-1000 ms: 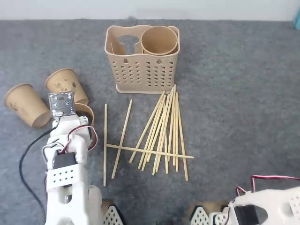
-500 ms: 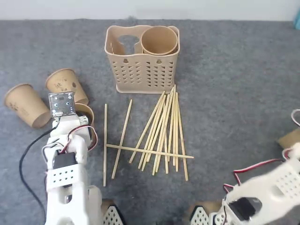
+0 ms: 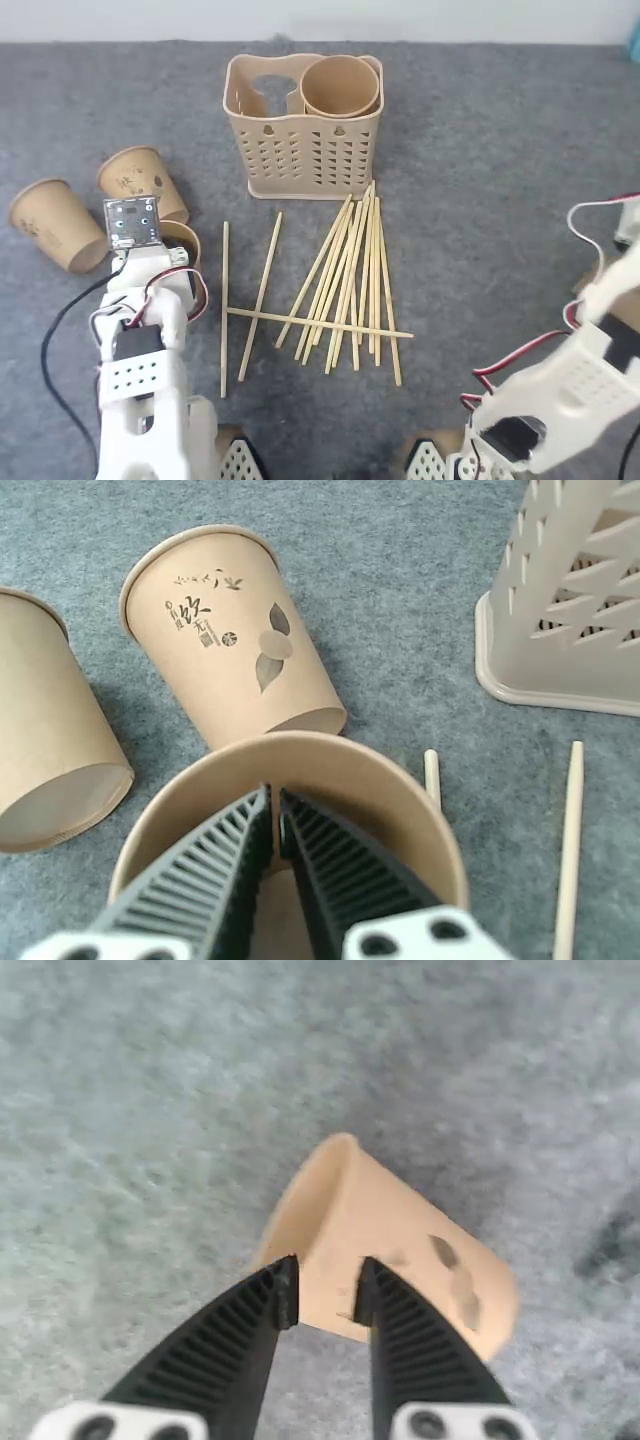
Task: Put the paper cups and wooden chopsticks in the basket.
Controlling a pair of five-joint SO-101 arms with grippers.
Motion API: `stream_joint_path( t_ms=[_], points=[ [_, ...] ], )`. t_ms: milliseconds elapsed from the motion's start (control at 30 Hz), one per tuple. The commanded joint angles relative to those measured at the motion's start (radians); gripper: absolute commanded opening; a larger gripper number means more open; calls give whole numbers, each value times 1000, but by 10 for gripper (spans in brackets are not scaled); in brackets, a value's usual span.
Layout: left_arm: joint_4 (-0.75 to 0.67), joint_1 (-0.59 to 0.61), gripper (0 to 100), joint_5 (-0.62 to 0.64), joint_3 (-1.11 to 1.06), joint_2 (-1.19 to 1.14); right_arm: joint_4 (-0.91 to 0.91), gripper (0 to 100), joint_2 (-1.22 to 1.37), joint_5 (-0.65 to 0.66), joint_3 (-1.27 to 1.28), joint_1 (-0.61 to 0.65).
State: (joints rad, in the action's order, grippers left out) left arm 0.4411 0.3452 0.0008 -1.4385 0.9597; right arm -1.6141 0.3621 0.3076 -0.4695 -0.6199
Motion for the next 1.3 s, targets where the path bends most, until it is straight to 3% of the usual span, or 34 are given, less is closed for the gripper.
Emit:
stream_joint_path(
  t_ms=[0,367,633,800,933,1267],
  points=[
    [6,0,16,-11,4,-31,22,69,-24,-58,-51,70],
    [5,0,16,-11,5,-31,84,114,16,3,-95,-4],
    [5,0,16,-11,5,-31,85,113,74,-2,-101,30],
    [5,0,16,-11,5,-31,128,8,105,5,-101,28],
    [5,0,16,-11,5,-31,125,15,130,8,-101,24],
    [5,0,16,-11,5,-31,5,15,90,224,-106,-143]
  ],
)
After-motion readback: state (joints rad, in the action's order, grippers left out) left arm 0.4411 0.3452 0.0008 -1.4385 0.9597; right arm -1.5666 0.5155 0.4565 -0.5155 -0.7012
